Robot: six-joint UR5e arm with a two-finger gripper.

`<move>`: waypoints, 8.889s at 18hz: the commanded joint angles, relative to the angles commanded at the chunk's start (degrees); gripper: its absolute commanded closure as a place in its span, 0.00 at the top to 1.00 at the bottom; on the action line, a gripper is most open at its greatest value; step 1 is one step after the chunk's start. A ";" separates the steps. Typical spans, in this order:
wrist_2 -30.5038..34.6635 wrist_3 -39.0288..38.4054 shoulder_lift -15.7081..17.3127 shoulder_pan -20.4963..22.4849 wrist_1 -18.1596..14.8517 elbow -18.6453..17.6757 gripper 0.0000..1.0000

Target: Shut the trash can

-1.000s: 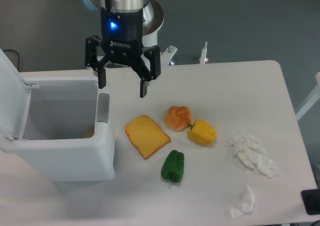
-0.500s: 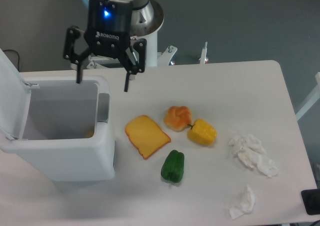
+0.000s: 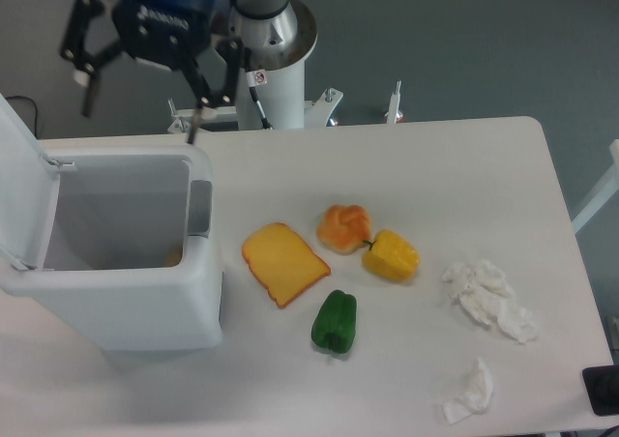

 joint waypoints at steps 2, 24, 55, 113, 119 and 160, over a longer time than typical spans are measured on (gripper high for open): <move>-4.05 -0.09 1.06 -0.09 0.00 -0.44 1.00; -22.33 -1.49 -4.20 -11.95 0.00 -1.32 1.00; -18.22 -3.34 -11.95 -16.44 1.85 -1.41 1.00; 11.40 10.20 -7.55 -5.89 1.67 -10.90 1.00; 11.84 10.20 -7.64 -5.89 1.67 -11.25 1.00; 11.93 11.16 -5.36 -0.45 1.23 -10.02 1.00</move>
